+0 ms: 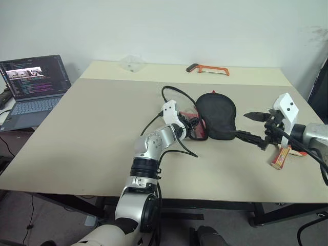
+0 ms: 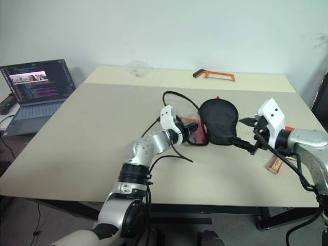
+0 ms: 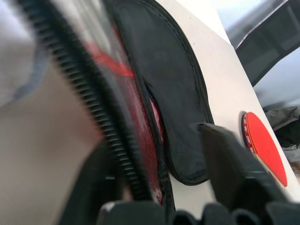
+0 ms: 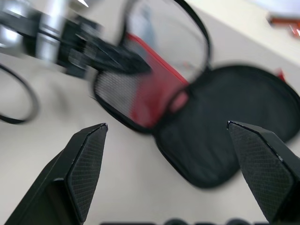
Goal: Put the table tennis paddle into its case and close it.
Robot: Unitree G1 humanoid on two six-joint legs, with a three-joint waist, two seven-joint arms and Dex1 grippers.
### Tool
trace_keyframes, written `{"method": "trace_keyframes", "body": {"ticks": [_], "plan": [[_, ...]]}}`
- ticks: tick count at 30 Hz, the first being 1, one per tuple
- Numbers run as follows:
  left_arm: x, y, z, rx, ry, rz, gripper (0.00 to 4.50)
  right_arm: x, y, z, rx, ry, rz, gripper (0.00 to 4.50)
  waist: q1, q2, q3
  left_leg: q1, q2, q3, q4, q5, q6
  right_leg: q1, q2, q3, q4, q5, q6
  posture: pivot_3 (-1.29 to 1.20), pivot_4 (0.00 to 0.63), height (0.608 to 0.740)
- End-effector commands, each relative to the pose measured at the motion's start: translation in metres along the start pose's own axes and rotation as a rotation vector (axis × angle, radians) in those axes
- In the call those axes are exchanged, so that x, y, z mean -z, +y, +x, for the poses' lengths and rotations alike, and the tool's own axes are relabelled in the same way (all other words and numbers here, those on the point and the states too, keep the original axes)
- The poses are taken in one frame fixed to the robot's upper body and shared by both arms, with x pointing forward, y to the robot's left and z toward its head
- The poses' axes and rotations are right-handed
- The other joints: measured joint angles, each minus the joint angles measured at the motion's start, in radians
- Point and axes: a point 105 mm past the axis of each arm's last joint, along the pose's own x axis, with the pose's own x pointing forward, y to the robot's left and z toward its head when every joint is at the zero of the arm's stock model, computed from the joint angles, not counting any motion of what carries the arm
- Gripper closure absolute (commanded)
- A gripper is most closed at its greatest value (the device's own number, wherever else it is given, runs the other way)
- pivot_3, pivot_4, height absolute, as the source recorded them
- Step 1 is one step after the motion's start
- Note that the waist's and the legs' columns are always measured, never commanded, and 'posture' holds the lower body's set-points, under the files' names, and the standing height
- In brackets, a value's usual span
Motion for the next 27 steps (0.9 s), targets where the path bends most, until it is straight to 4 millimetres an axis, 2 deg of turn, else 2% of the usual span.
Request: {"method": "trace_keyframes", "body": {"ticks": [1,2,3,6,9,12,15,20,23,27], "plan": [[-0.002,-0.017,-0.008,0.097,0.006,0.068,0.43,0.003,-0.018,-0.001,0.131,0.046,0.022,0.0,0.0,0.0,0.0,0.0,0.0,0.0,0.0,0.0,0.0,0.0,0.0,0.0,0.0,0.0,0.0,0.0,0.15,0.74],[-0.002,-0.019,-0.01,0.111,0.012,0.092,0.07,0.007,-0.021,-0.002,0.156,0.064,0.032,0.0,0.0,0.0,0.0,0.0,0.0,0.0,0.0,0.0,0.0,0.0,0.0,0.0,0.0,0.0,-0.001,0.0,0.15,0.74],[-0.005,-0.019,-0.015,0.127,0.011,0.147,0.03,0.013,-0.031,-0.002,0.227,0.098,0.056,0.0,-0.001,0.0,0.0,0.0,0.0,0.0,0.0,0.0,0.0,0.0,0.0,0.0,0.0,0.0,-0.001,0.0,0.15,0.74],[-0.023,-0.006,-0.038,0.144,0.005,0.318,0.03,0.034,-0.056,-0.008,0.451,0.179,0.161,0.0,-0.01,0.0,0.0,0.0,0.0,0.0,-0.001,0.0,0.0,-0.001,0.001,0.0,0.0,0.001,-0.001,0.0,0.15,0.74],[-0.031,0.019,-0.06,0.111,0.041,0.494,0.03,0.056,-0.069,-0.015,0.598,0.236,0.183,0.0,-0.015,0.001,-0.001,0.001,0.001,-0.001,-0.001,0.0,0.0,-0.001,0.001,0.0,0.001,0.0,-0.002,0.0,0.15,0.74],[-0.032,0.035,-0.088,0.142,0.088,0.63,0.03,0.077,-0.079,-0.026,0.741,0.27,0.271,0.0,-0.017,0.002,-0.001,0.001,0.001,0.0,-0.002,0.0,0.0,-0.001,0.001,0.0,0.001,0.0,-0.003,0.0,0.15,0.74],[-0.031,0.04,-0.113,0.231,0.122,0.732,0.03,0.094,-0.091,-0.042,0.901,0.304,0.325,0.0,-0.018,0.002,-0.001,0.0,0.001,0.002,-0.003,0.0,-0.001,-0.001,0.0,0.0,0.0,0.0,-0.003,0.0,0.15,0.74],[-0.041,0.037,-0.131,0.367,0.088,0.829,0.03,0.111,-0.095,-0.054,1.069,0.307,0.499,0.0,-0.006,0.002,-0.001,0.0,0.001,0.002,-0.002,0.0,-0.001,-0.001,-0.001,0.0,0.0,-0.001,-0.005,0.0,0.15,0.74],[-0.04,0.028,-0.131,0.436,0.078,0.848,0.03,0.118,-0.089,-0.048,1.073,0.307,0.601,0.0,-0.007,0.002,-0.001,0.001,0.002,0.003,-0.001,0.0,0.0,-0.001,-0.001,0.001,0.0,-0.001,-0.006,0.0,0.15,0.74],[-0.033,0.019,-0.129,0.498,0.08,0.856,0.03,0.12,-0.08,-0.04,1.04,0.321,0.63,0.0,-0.008,0.002,-0.001,0.0,0.002,0.002,-0.001,0.0,0.0,-0.001,-0.001,0.001,0.0,-0.001,-0.004,0.0,0.15,0.74]]}}
